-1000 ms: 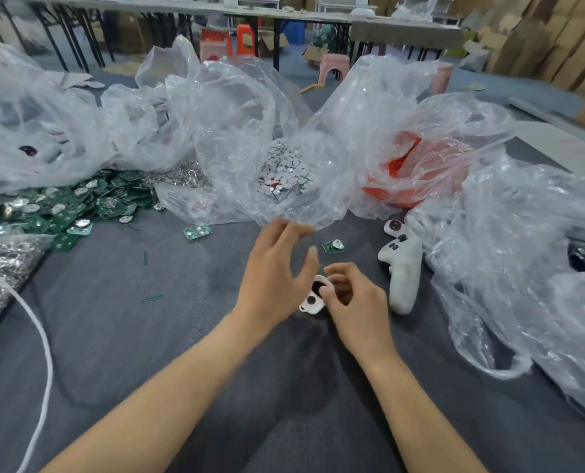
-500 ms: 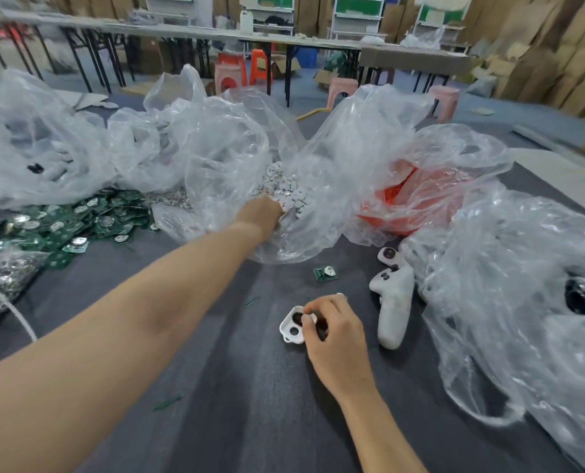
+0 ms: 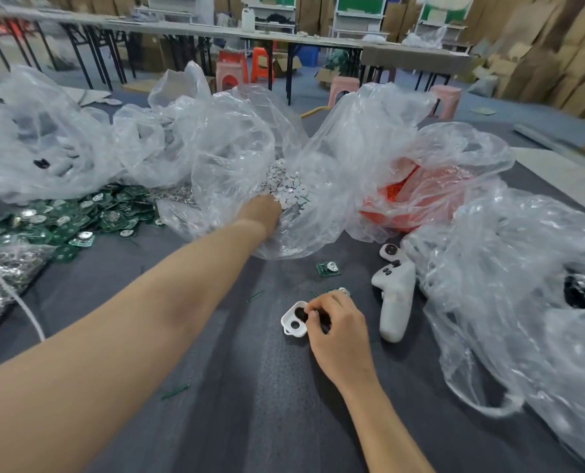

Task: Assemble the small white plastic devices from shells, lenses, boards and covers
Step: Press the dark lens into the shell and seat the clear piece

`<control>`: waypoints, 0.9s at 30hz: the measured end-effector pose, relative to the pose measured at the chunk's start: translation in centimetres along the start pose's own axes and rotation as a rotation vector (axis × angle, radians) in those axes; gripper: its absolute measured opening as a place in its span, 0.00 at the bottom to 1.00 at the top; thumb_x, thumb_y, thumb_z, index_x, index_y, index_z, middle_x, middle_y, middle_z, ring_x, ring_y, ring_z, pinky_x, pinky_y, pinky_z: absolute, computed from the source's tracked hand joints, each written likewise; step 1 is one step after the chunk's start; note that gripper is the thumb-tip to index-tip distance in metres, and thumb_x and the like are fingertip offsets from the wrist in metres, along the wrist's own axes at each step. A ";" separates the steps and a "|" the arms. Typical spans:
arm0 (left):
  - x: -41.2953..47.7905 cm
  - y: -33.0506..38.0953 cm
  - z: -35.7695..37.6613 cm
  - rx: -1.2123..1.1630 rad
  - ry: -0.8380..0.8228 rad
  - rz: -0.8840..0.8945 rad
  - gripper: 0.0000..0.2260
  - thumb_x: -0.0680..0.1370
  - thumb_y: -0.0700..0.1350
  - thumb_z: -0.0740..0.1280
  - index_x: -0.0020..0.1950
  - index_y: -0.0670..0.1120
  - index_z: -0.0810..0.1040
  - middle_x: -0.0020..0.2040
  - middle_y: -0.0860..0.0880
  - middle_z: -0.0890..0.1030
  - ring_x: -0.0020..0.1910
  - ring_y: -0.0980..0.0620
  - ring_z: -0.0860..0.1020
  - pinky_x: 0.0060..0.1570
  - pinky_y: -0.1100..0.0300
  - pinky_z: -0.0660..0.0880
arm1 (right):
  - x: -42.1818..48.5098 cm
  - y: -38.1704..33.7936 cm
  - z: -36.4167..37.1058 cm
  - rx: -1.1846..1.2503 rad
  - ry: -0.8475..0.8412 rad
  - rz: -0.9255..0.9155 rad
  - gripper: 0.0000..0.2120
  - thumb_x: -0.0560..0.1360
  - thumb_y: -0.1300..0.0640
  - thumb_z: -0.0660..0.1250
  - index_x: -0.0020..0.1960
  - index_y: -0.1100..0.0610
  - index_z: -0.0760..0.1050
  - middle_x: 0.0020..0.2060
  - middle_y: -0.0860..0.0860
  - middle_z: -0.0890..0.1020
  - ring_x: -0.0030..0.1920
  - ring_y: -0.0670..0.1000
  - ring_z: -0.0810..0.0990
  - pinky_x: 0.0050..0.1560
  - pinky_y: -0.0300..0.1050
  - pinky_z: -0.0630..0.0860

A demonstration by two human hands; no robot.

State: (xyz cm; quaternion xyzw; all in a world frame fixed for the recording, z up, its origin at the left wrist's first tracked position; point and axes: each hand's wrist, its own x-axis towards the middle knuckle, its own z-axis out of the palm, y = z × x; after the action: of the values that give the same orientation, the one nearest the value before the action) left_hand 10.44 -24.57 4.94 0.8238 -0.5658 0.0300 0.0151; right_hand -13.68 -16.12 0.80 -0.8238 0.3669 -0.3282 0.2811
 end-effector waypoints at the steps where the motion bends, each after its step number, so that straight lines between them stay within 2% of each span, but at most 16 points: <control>1: -0.2 0.0 0.0 -0.008 0.019 -0.008 0.09 0.80 0.36 0.62 0.56 0.38 0.79 0.56 0.41 0.78 0.55 0.42 0.78 0.55 0.53 0.75 | 0.0 0.0 0.0 0.007 -0.003 0.009 0.06 0.73 0.67 0.65 0.40 0.60 0.78 0.40 0.47 0.76 0.41 0.46 0.74 0.44 0.32 0.67; 5: -0.5 -0.6 0.2 -0.127 0.117 -0.057 0.10 0.78 0.31 0.60 0.54 0.38 0.78 0.54 0.41 0.79 0.52 0.43 0.79 0.50 0.56 0.75 | 0.1 0.0 0.0 0.032 0.015 0.011 0.08 0.71 0.70 0.64 0.41 0.61 0.81 0.40 0.46 0.77 0.43 0.48 0.76 0.46 0.32 0.69; 8: -0.8 -1.0 0.5 -0.278 0.208 -0.086 0.15 0.78 0.30 0.57 0.60 0.40 0.75 0.51 0.42 0.78 0.48 0.45 0.77 0.45 0.57 0.70 | 0.0 0.0 0.0 0.030 0.003 -0.016 0.09 0.71 0.70 0.65 0.43 0.60 0.82 0.41 0.44 0.78 0.46 0.48 0.77 0.47 0.37 0.73; 10: -1.1 -1.0 0.1 -0.370 0.282 -0.124 0.16 0.79 0.33 0.58 0.64 0.44 0.75 0.51 0.44 0.81 0.49 0.45 0.79 0.47 0.56 0.69 | 0.1 0.1 0.0 0.030 -0.006 -0.014 0.10 0.72 0.69 0.65 0.43 0.59 0.82 0.42 0.43 0.77 0.47 0.48 0.77 0.48 0.38 0.73; 12: -1.4 -0.7 -1.2 -0.486 0.364 -0.177 0.13 0.79 0.37 0.62 0.62 0.47 0.77 0.49 0.47 0.83 0.48 0.47 0.80 0.50 0.56 0.73 | 0.1 0.1 0.0 0.032 -0.012 -0.008 0.09 0.72 0.68 0.65 0.44 0.59 0.82 0.42 0.43 0.77 0.47 0.48 0.77 0.47 0.37 0.73; 15: -3.6 1.2 -3.6 -0.924 0.472 -0.087 0.05 0.77 0.36 0.65 0.52 0.43 0.78 0.39 0.46 0.81 0.37 0.51 0.80 0.41 0.57 0.78 | 0.0 0.0 -0.1 0.037 -0.020 -0.003 0.09 0.73 0.67 0.65 0.44 0.58 0.82 0.43 0.43 0.78 0.48 0.48 0.77 0.48 0.38 0.74; 17: -6.9 2.5 -4.3 -1.253 0.512 0.002 0.05 0.76 0.33 0.67 0.48 0.42 0.77 0.35 0.46 0.79 0.32 0.55 0.80 0.37 0.61 0.78 | -0.1 0.0 -0.2 0.037 -0.029 -0.010 0.09 0.73 0.67 0.66 0.46 0.58 0.83 0.44 0.42 0.79 0.51 0.48 0.77 0.52 0.39 0.74; 19: -10.9 3.4 -3.5 -1.386 0.468 0.027 0.09 0.75 0.32 0.69 0.48 0.46 0.78 0.37 0.50 0.80 0.35 0.58 0.81 0.40 0.64 0.79 | -0.2 0.0 -0.2 0.012 -0.048 -0.041 0.10 0.73 0.67 0.66 0.47 0.57 0.84 0.47 0.43 0.81 0.53 0.48 0.77 0.55 0.37 0.71; 21: -14.8 4.0 -1.4 -1.440 0.394 -0.047 0.11 0.74 0.34 0.71 0.49 0.50 0.80 0.39 0.53 0.81 0.39 0.56 0.83 0.43 0.65 0.78 | -0.2 0.1 -0.1 -0.001 -0.064 -0.059 0.10 0.74 0.66 0.66 0.49 0.57 0.83 0.49 0.44 0.83 0.53 0.48 0.77 0.55 0.36 0.70; 23: -17.6 4.4 0.4 -1.614 0.357 -0.154 0.09 0.75 0.33 0.70 0.49 0.46 0.80 0.39 0.52 0.83 0.43 0.50 0.85 0.45 0.62 0.79 | -0.3 0.0 -0.3 0.056 -0.036 -0.050 0.09 0.74 0.65 0.67 0.50 0.55 0.82 0.47 0.44 0.82 0.50 0.44 0.78 0.52 0.36 0.72; 25: -19.0 4.7 1.2 -1.760 0.327 -0.231 0.07 0.75 0.32 0.69 0.48 0.42 0.81 0.39 0.49 0.84 0.44 0.46 0.85 0.45 0.62 0.79 | -0.5 -0.3 -0.5 0.151 0.018 -0.046 0.10 0.74 0.65 0.68 0.52 0.54 0.81 0.46 0.46 0.82 0.45 0.39 0.77 0.45 0.28 0.70; 27: -19.8 5.0 1.5 -1.861 0.291 -0.246 0.07 0.74 0.32 0.69 0.45 0.43 0.83 0.39 0.47 0.84 0.44 0.45 0.85 0.43 0.64 0.79 | -0.9 -0.6 -0.7 0.207 0.067 -0.080 0.10 0.74 0.66 0.68 0.52 0.54 0.81 0.44 0.47 0.82 0.43 0.39 0.78 0.41 0.25 0.69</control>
State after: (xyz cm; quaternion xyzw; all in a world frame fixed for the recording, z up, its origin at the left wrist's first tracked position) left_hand -1.24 -8.03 2.08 0.5231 -0.2647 -0.3321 0.7389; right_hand -14.41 -15.28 1.34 -0.7929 0.3071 -0.4026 0.3391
